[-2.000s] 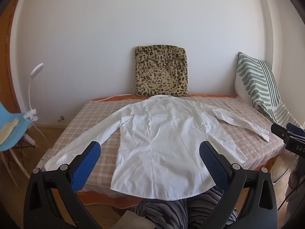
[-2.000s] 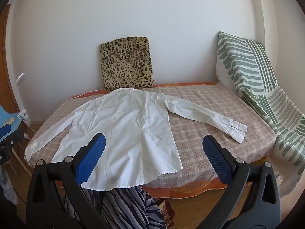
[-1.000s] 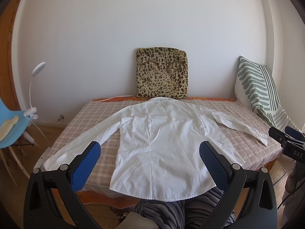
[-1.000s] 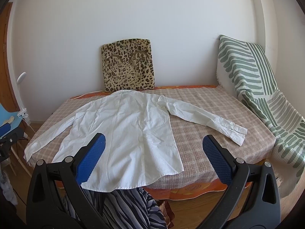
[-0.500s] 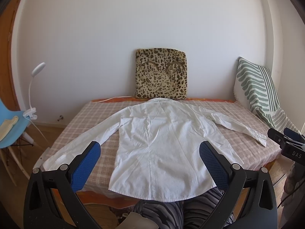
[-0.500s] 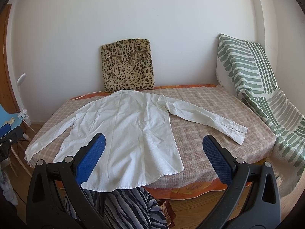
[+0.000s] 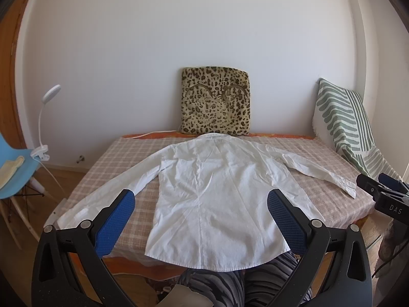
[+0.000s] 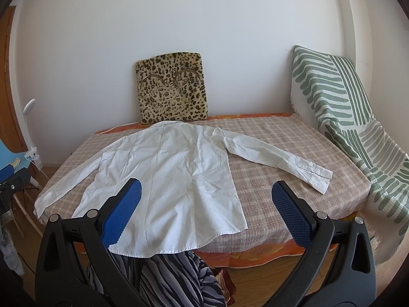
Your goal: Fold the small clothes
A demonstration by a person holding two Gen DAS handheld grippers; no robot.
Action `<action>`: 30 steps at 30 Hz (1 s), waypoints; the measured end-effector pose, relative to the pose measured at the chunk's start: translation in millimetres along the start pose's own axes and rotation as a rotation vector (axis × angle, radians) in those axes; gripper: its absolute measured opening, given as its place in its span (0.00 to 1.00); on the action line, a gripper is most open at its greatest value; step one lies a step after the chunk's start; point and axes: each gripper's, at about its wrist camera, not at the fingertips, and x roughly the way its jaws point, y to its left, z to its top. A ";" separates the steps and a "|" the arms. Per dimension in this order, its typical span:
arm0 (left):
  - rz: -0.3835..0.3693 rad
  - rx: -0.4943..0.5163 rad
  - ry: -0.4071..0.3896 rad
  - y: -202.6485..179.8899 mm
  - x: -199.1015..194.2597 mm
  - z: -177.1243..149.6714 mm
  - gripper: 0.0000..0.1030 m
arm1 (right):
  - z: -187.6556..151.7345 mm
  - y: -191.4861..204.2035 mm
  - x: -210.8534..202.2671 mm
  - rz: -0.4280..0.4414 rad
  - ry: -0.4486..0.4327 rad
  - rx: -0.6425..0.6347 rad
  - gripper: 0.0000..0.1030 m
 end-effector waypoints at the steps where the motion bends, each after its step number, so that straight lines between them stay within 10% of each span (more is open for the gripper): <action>1: 0.001 -0.001 0.000 0.0 0.0 -0.2 1.00 | 0.2 -0.3 -0.1 0.001 0.000 0.001 1.00; 30: 0.003 -0.009 0.003 0.0 0.8 -0.2 1.00 | 3.0 6.4 5.8 0.015 0.010 0.003 1.00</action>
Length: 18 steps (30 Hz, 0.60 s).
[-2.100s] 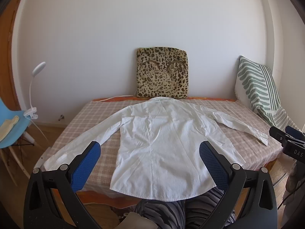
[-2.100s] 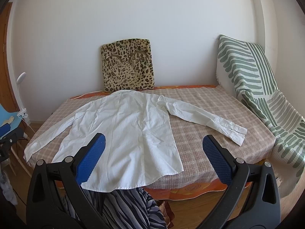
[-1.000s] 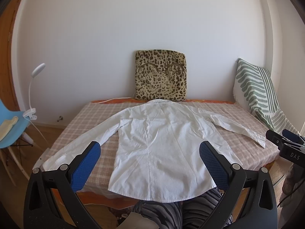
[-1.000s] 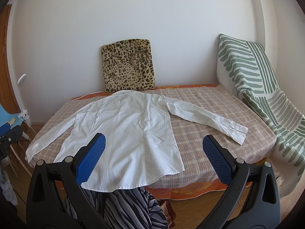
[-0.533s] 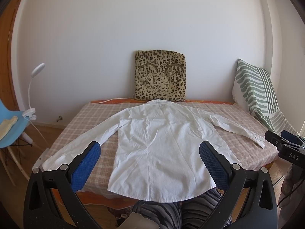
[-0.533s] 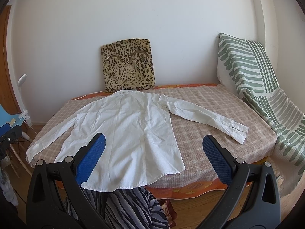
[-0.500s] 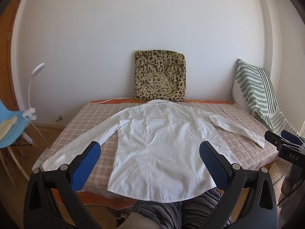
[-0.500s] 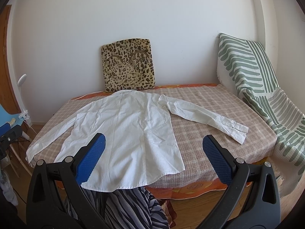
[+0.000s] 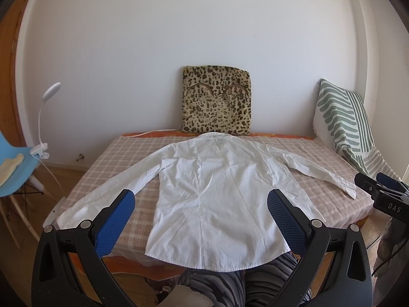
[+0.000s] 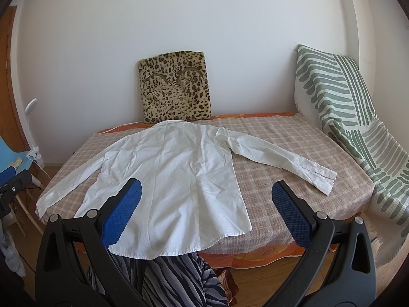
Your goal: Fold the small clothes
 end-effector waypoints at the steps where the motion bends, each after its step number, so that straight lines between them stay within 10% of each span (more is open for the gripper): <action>1: 0.003 -0.001 0.001 0.9 1.0 -0.3 1.00 | 0.7 1.4 1.3 0.001 0.001 -0.001 1.00; 18: 0.085 -0.153 0.101 95.4 42.6 -21.6 1.00 | 40.4 33.8 57.3 0.103 0.043 -0.042 1.00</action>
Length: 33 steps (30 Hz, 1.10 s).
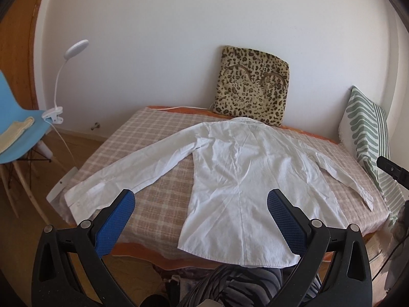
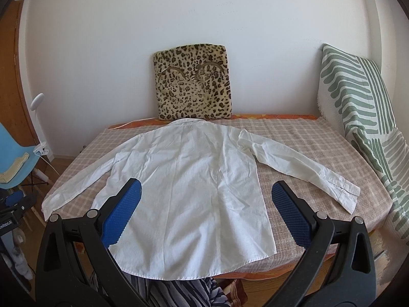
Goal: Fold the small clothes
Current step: 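Move the left tool to the shirt's sleeve and grasp its cuff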
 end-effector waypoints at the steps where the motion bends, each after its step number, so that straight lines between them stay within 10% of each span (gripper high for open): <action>1: 0.021 -0.002 0.002 8.8 3.4 -0.3 1.00 | 6.0 3.3 4.8 0.012 0.002 -0.004 1.00; 17: 0.252 -0.160 0.092 168.3 55.7 0.1 0.86 | 82.2 65.5 114.8 0.151 0.083 -0.034 1.00; 33: 0.146 -0.562 0.208 291.3 92.1 -37.9 0.72 | 94.3 171.1 248.5 0.359 0.339 -0.059 0.94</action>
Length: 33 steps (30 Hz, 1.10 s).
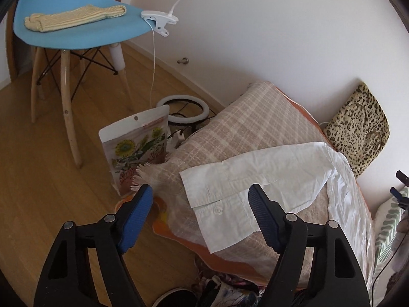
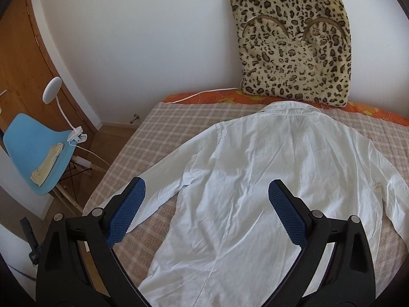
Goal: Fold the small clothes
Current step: 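Move the left tool to the shirt's sleeve and grasp its cuff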
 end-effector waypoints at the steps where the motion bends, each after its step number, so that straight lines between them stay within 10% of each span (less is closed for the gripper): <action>1: -0.010 -0.017 0.014 3.4 4.5 -0.6 0.72 | 1.0 3.2 8.7 0.009 0.020 0.001 0.93; 8: -0.103 -0.118 0.094 19.5 34.3 -4.6 0.71 | 10.3 14.9 58.4 0.025 0.105 0.027 0.87; 23: -0.209 -0.100 0.063 12.5 37.1 -10.7 0.16 | 22.8 41.8 107.4 -0.020 0.163 -0.023 0.87; 33: -0.185 -0.026 0.060 -4.5 52.1 1.5 0.16 | 49.9 54.2 182.9 0.008 0.307 0.033 0.86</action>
